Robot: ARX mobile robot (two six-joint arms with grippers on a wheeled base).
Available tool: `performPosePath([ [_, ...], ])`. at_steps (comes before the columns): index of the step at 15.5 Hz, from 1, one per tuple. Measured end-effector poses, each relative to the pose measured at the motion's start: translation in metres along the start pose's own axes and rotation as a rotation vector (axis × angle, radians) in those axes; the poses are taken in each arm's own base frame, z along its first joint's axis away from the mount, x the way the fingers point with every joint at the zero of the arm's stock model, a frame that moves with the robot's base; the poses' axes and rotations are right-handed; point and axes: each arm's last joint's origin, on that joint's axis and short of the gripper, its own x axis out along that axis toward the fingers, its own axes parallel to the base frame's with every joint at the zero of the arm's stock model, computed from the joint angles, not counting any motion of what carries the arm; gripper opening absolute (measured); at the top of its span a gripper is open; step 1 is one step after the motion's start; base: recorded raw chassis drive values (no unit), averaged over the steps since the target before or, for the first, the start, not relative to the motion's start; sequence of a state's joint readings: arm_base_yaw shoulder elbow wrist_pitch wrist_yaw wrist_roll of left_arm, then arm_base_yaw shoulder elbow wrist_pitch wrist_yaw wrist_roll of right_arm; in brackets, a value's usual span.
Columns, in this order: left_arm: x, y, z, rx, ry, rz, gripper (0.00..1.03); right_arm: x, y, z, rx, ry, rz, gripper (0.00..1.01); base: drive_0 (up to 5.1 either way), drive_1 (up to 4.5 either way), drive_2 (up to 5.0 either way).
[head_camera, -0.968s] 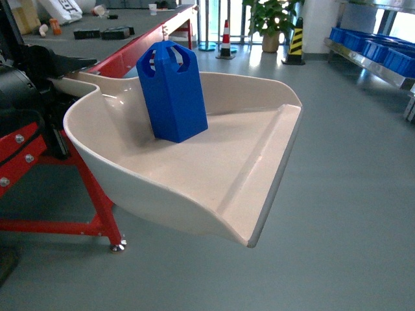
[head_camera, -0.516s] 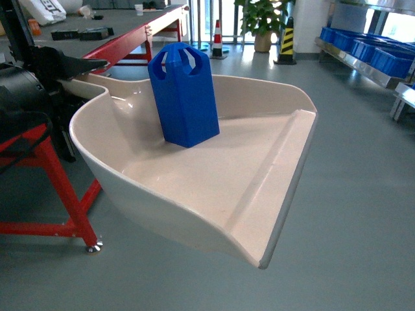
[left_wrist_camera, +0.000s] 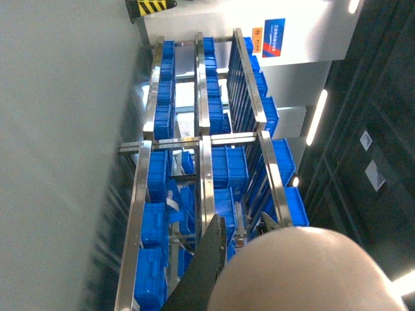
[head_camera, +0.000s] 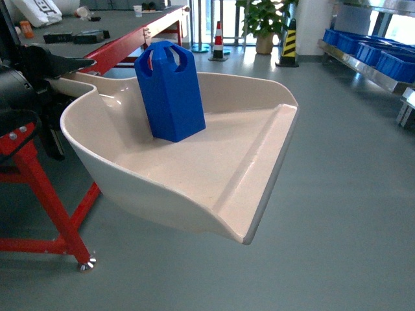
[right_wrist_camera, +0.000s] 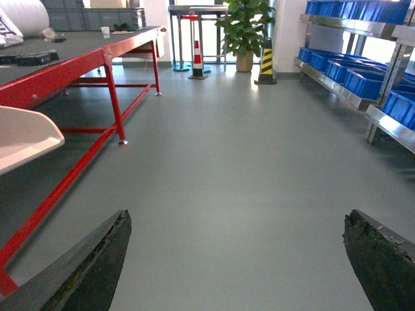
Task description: Place part in tray to right shelf
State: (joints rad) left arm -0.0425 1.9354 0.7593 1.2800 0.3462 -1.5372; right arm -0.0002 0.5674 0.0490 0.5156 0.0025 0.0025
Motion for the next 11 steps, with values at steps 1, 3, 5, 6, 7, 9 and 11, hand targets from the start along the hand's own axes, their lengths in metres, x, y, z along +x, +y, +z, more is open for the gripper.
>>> performPosePath([
  [1,0.0,0.0,0.0,0.0,-0.002,0.0,0.12,0.0,0.0,0.0001,0.0,-0.001,0.0,0.98,0.0,4.22,-4.2],
  [3,0.0,0.0001,0.0001,0.0,-0.001,0.001,0.12,0.0,0.0,0.0,0.0,0.0,0.0,0.98,0.0,4.22,-4.2],
  [5,0.0,-0.0002,-0.0001,0.0,0.003,-0.002,0.12,0.0,0.0,0.0001,0.0,-0.001,0.0,0.98,0.0,4.22,-4.2],
  [6,0.0,0.0003,0.0,-0.001,-0.001,0.002,0.12,0.0,0.0,-0.0001,0.0,0.001,0.0,0.98,0.0,4.22,-4.2],
  [7,0.0,-0.0005,0.0,0.002,0.002,-0.005,0.12,0.0,0.0,0.0,0.0,0.0,0.0,0.98,0.0,4.22,-4.2],
  [9,0.0,0.0002,0.0,-0.001,0.001,0.002,0.12,0.0,0.0,-0.0002,0.0,0.001,0.0,0.98,0.0,4.22,-4.2],
  [11,0.0,-0.0001,0.0001,0.0,0.0,-0.001,0.12,0.0,0.0,-0.0002,0.0,0.001,0.0,0.98,0.0,4.22,-4.2],
])
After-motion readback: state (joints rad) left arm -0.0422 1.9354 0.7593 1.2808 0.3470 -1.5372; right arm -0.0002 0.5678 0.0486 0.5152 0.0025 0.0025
